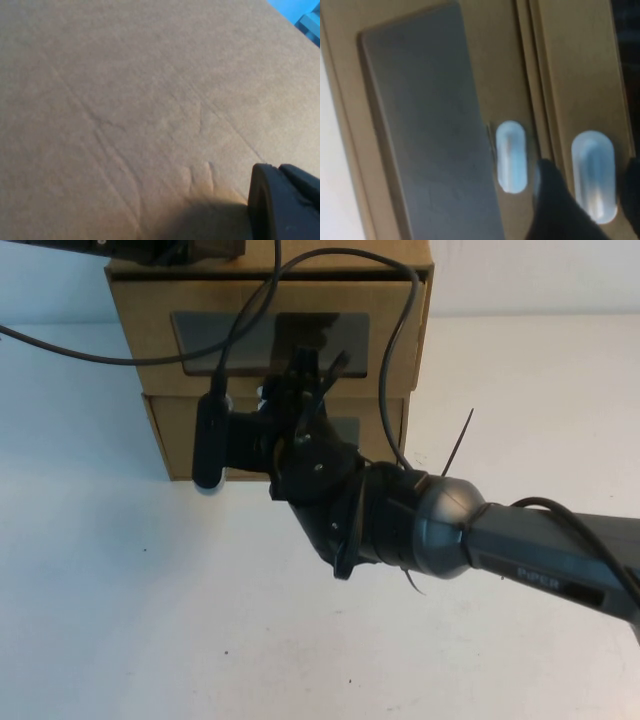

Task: Open the shoe box
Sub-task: 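Pull the top drawer of the cardboard box fully open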

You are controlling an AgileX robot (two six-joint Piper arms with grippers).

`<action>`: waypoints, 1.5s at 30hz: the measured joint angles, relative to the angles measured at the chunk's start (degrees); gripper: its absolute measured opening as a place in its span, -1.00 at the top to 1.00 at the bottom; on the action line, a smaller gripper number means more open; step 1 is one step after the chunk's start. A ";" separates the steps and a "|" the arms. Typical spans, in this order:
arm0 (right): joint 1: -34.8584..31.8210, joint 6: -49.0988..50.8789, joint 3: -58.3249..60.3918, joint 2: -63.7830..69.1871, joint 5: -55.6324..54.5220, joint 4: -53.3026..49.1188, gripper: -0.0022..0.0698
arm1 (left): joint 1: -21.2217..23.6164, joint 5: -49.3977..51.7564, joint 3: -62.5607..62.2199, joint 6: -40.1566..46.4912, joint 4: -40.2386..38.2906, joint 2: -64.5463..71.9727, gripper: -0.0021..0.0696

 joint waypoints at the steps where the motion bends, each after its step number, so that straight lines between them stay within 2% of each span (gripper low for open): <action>1: -0.27 0.00 0.00 0.00 -0.14 0.00 0.18 | 0.00 0.00 0.00 0.00 0.00 0.00 0.95; 5: -1.34 0.00 -0.04 0.02 -0.97 -0.03 0.25 | 0.00 0.02 0.00 0.00 0.00 0.00 0.95; 13: -1.93 0.00 -0.17 0.02 -3.13 -0.97 0.63 | 0.00 0.02 0.00 0.00 0.00 0.00 0.95; 45: -0.89 -1.81 0.92 -0.11 -1.63 -0.83 0.63 | 0.11 3.09 -1.19 -3.51 -0.46 2.46 0.95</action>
